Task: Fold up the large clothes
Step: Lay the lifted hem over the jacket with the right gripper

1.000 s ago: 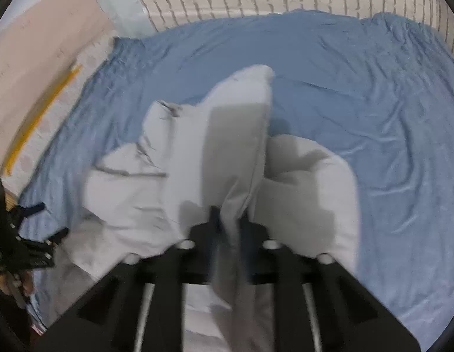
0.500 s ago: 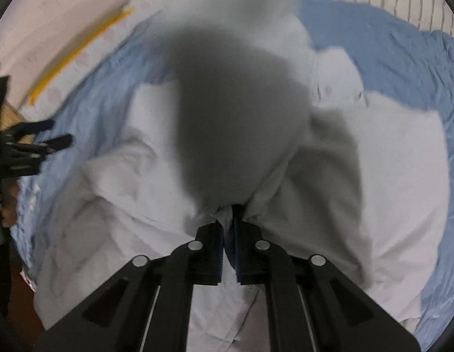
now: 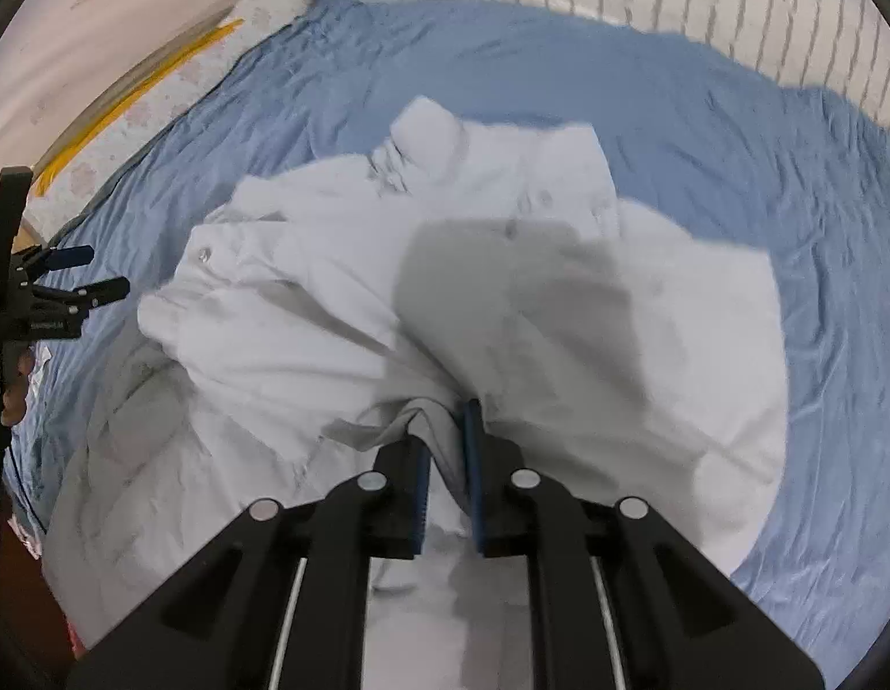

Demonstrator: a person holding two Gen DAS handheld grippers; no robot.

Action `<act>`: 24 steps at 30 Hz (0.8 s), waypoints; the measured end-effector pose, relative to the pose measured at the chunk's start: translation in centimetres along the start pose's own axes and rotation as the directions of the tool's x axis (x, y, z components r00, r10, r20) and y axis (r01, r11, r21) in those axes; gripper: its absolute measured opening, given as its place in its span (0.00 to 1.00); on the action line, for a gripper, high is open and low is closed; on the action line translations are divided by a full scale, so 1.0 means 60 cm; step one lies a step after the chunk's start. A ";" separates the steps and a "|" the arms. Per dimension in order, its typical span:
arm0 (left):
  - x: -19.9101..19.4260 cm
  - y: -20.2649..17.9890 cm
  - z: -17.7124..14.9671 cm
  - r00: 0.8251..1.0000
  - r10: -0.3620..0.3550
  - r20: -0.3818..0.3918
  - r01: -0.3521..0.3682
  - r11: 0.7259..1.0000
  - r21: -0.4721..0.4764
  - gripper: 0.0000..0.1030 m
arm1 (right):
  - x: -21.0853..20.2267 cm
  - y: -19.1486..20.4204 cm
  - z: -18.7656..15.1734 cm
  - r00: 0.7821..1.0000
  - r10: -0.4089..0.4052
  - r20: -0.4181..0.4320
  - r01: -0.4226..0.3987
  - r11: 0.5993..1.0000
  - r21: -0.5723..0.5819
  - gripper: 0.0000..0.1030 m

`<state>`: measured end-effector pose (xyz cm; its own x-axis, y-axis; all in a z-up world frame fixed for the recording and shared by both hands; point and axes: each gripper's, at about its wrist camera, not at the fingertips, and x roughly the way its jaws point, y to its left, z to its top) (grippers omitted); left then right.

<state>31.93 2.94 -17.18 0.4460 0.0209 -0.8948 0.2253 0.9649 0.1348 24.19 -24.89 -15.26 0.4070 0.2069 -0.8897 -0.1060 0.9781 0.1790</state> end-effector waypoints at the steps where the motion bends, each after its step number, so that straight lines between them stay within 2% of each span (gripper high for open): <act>1: 0.004 -0.001 0.002 1.000 -0.010 -0.004 0.010 1.000 -0.004 0.97 | 0.005 -0.005 -0.005 1.000 0.010 -0.011 -0.010 1.000 0.008 0.12; 5: 0.015 -0.022 0.009 0.999 -0.050 -0.018 0.050 0.999 -0.006 0.97 | 0.018 -0.004 -0.031 1.000 -0.002 -0.009 0.002 1.000 -0.005 0.12; 12: 0.003 -0.085 0.022 0.994 -0.109 -0.008 0.109 0.994 0.029 0.97 | 0.021 -0.006 -0.043 1.000 -0.019 -0.012 0.019 0.999 -0.031 0.12; 15: -0.012 -0.105 0.020 0.993 -0.116 0.008 0.115 0.992 0.050 0.97 | 0.029 -0.008 -0.043 1.000 -0.019 -0.012 0.019 1.000 -0.017 0.12; 18: -0.020 -0.119 0.015 0.996 -0.091 0.016 0.090 0.993 0.080 0.97 | 0.033 -0.004 -0.045 0.999 -0.034 -0.008 0.034 0.999 -0.010 0.12; 24: -0.034 -0.106 0.016 0.995 -0.096 0.021 0.094 0.993 0.065 0.97 | 0.028 0.019 -0.045 0.994 -0.107 -0.022 0.105 0.991 -0.084 0.14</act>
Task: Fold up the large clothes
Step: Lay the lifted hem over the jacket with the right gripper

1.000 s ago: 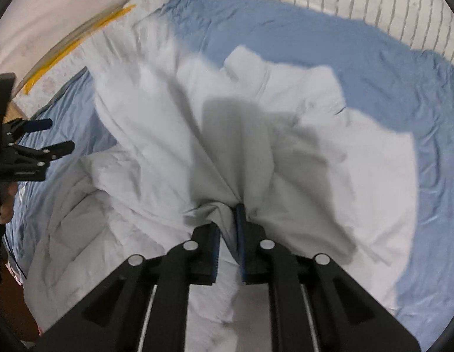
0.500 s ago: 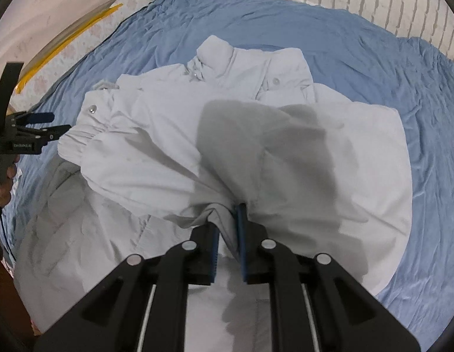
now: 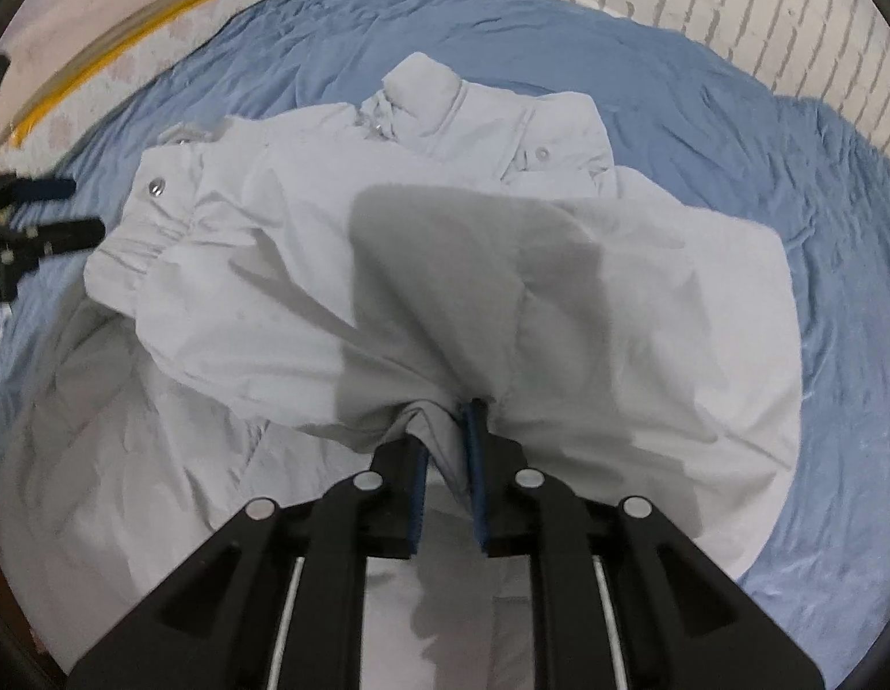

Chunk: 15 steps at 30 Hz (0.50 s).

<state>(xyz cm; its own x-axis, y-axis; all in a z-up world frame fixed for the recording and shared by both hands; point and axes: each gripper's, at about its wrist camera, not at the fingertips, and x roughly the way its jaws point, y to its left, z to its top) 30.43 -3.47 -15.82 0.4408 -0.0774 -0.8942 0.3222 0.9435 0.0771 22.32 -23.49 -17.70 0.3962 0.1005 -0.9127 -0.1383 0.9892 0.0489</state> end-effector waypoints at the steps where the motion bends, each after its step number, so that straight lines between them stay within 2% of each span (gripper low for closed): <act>1: -0.001 0.003 0.001 1.000 -0.002 0.002 0.002 1.000 -0.003 0.97 | -0.004 0.001 0.000 1.000 0.002 -0.005 -0.002 1.000 -0.012 0.14; 6: -0.015 0.019 -0.004 1.000 -0.002 0.015 0.002 1.000 -0.013 0.97 | -0.008 0.018 0.000 0.999 -0.010 -0.036 0.004 0.989 -0.147 0.15; 10: -0.016 0.020 -0.009 1.000 -0.010 0.010 0.010 1.000 -0.015 0.97 | 0.004 0.030 0.005 0.995 -0.048 -0.088 0.029 0.978 -0.208 0.17; 15: -0.009 0.017 -0.008 1.000 -0.013 0.002 0.013 1.000 -0.009 0.97 | 0.011 0.049 -0.001 0.987 -0.124 -0.101 0.091 0.956 -0.280 0.21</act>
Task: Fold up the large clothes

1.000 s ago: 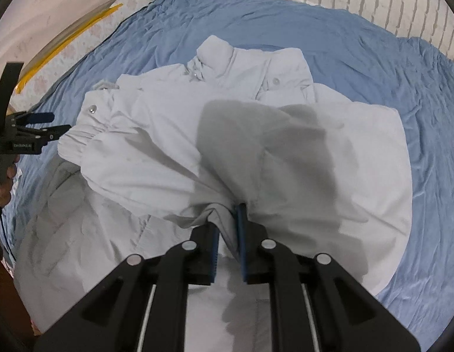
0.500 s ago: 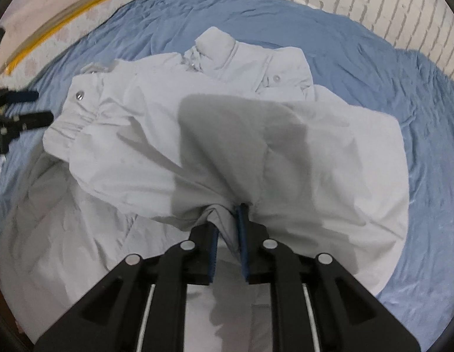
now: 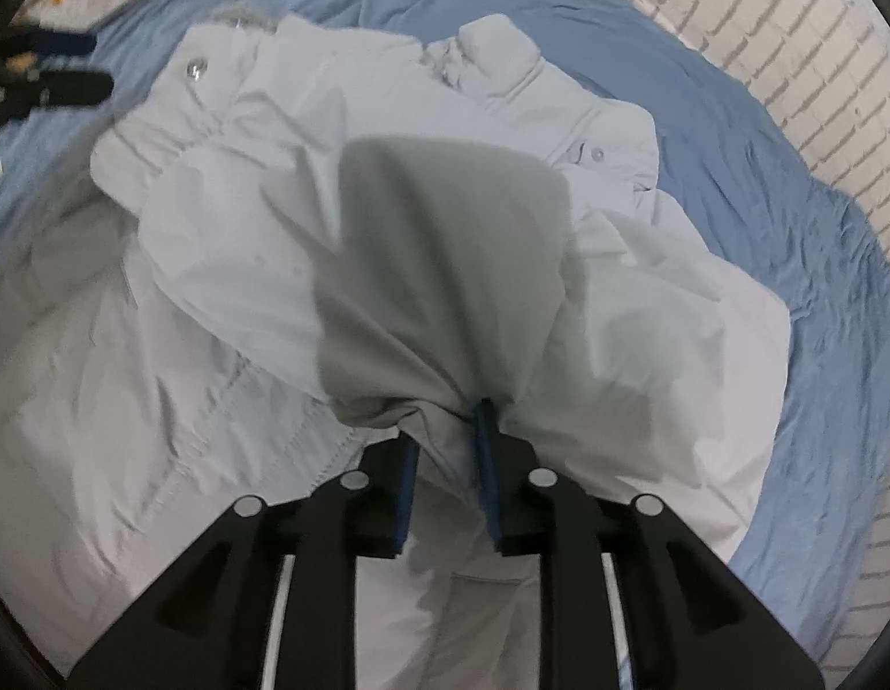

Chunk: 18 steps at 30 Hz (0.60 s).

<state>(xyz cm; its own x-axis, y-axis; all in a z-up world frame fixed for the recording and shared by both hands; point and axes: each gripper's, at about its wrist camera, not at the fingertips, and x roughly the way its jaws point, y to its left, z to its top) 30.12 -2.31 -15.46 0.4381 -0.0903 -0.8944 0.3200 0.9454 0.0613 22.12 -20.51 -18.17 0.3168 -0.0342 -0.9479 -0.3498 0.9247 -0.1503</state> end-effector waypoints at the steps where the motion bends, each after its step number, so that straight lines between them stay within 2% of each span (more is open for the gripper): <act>1: 0.000 -0.001 -0.001 1.000 0.001 0.001 -0.001 1.000 0.001 0.97 | 0.001 0.001 0.000 1.000 -0.005 0.001 0.005 1.000 -0.002 0.21; 8: -0.004 0.000 -0.007 1.000 0.014 0.009 -0.014 1.000 0.012 0.97 | -0.006 0.007 -0.005 0.999 -0.024 0.025 0.025 0.999 -0.032 0.20; 10: -0.005 0.005 -0.007 1.000 0.011 0.008 -0.011 1.000 0.005 0.97 | -0.011 0.012 -0.005 0.999 -0.035 0.038 0.038 0.997 -0.061 0.12; 14: -0.004 0.009 -0.008 1.000 0.004 0.006 -0.004 1.000 -0.002 0.97 | -0.016 0.022 0.004 0.998 -0.062 0.028 0.065 0.991 -0.119 0.09; 18: -0.006 0.002 -0.007 1.000 -0.003 0.011 0.003 1.000 0.007 0.97 | -0.023 0.026 0.005 0.998 -0.064 -0.007 0.063 0.988 -0.144 0.28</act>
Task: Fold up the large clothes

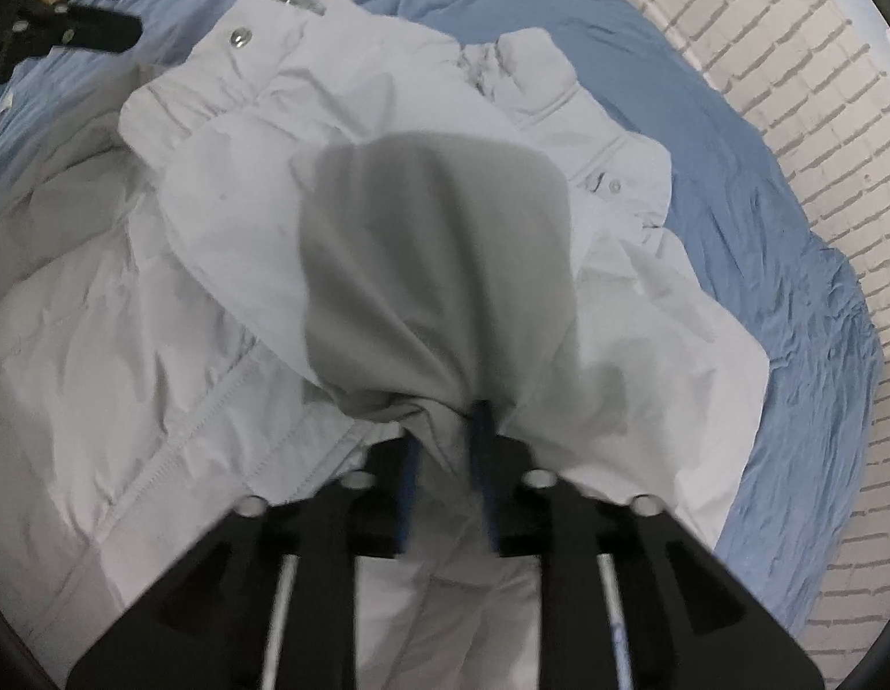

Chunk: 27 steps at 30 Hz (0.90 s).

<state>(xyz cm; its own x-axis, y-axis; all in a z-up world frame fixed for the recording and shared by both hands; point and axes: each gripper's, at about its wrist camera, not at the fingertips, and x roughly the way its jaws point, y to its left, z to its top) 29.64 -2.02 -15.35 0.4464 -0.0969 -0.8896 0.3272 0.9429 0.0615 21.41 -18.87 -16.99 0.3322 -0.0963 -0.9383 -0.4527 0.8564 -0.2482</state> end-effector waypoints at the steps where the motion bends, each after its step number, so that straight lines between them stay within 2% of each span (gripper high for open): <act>1: 0.000 -0.002 0.001 1.000 -0.004 0.000 0.004 1.000 0.002 0.97 | -0.003 0.002 -0.001 1.000 -0.010 0.003 0.010 1.000 -0.009 0.36; 2: 0.001 -0.005 0.002 1.000 -0.008 -0.003 0.008 1.000 0.003 0.97 | -0.005 0.003 -0.003 1.000 -0.014 0.003 0.014 1.000 -0.015 0.47; 3: 0.003 -0.008 0.003 1.000 -0.011 -0.004 0.011 1.000 0.004 0.97 | -0.007 0.003 -0.006 1.000 0.005 0.001 -0.005 1.000 -0.017 0.81; 4: 0.004 -0.013 0.004 1.000 -0.015 -0.006 0.016 1.000 0.007 0.97 | -0.015 0.004 -0.010 1.000 -0.011 0.024 0.011 1.000 -0.018 0.93; 5: 0.005 -0.016 0.004 1.000 -0.019 -0.007 0.019 1.000 0.010 0.97 | -0.024 0.007 -0.015 0.997 -0.048 0.054 0.050 0.998 -0.031 0.93; 10: 0.018 -0.048 0.009 0.999 -0.040 -0.024 0.041 0.998 0.041 0.97 | -0.035 -0.029 -0.036 0.995 -0.071 0.069 0.068 0.997 0.044 0.93; 13: 0.038 -0.071 0.014 0.997 -0.059 -0.043 0.062 0.996 0.066 0.97 | -0.032 -0.076 -0.060 0.988 -0.136 0.067 0.125 0.981 0.151 0.93; 15: 0.057 -0.082 0.019 0.995 -0.073 -0.066 0.078 0.995 0.066 0.97 | -0.026 -0.109 -0.080 0.989 -0.133 0.059 0.116 0.964 0.238 0.93; 17: 0.079 -0.091 0.023 0.991 -0.108 -0.082 0.113 0.992 0.055 0.77 | -0.017 -0.124 -0.095 0.988 -0.150 0.046 0.131 0.952 0.277 0.93; 18: 0.087 -0.094 0.025 0.984 -0.151 -0.097 0.156 0.987 0.046 0.45 | -0.015 -0.129 -0.102 0.988 -0.149 0.049 0.128 0.949 0.289 0.93; 19: 0.093 -0.096 0.028 0.977 -0.180 -0.117 0.185 0.982 0.031 0.36 | -0.016 -0.128 -0.105 0.987 -0.151 0.056 0.128 0.946 0.296 0.93; 20: 0.093 -0.099 0.032 0.980 -0.165 -0.111 0.169 0.985 0.026 0.30 | -0.017 -0.130 -0.109 0.986 -0.155 0.065 0.128 0.943 0.307 0.93; 21: 0.086 -0.103 0.034 0.985 -0.146 -0.094 0.151 0.988 0.041 0.15 | -0.020 -0.131 -0.112 0.985 -0.159 0.074 0.127 0.939 0.319 0.93; 22: 0.078 -0.104 0.036 0.988 -0.130 -0.077 0.135 0.989 0.057 0.09 | -0.025 -0.135 -0.116 0.981 -0.171 0.089 0.131 0.930 0.344 0.93; 24: 0.058 -0.097 0.044 0.988 -0.143 -0.050 0.146 0.987 0.068 0.08 | -0.035 -0.146 -0.119 0.977 -0.176 0.119 0.116 0.911 0.395 0.93; 27: 0.047 -0.080 0.054 0.994 -0.098 -0.040 0.101 0.991 0.082 0.08 | -0.044 -0.167 -0.119 0.972 -0.153 0.180 0.047 0.872 0.488 0.93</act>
<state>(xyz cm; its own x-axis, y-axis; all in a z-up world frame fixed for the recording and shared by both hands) 32.01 -7.84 -16.70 0.3780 -0.1762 -0.9089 0.4382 0.8988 0.0080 19.18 -30.81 -13.75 0.5412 -0.1333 -0.8302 0.0249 0.9895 -0.1426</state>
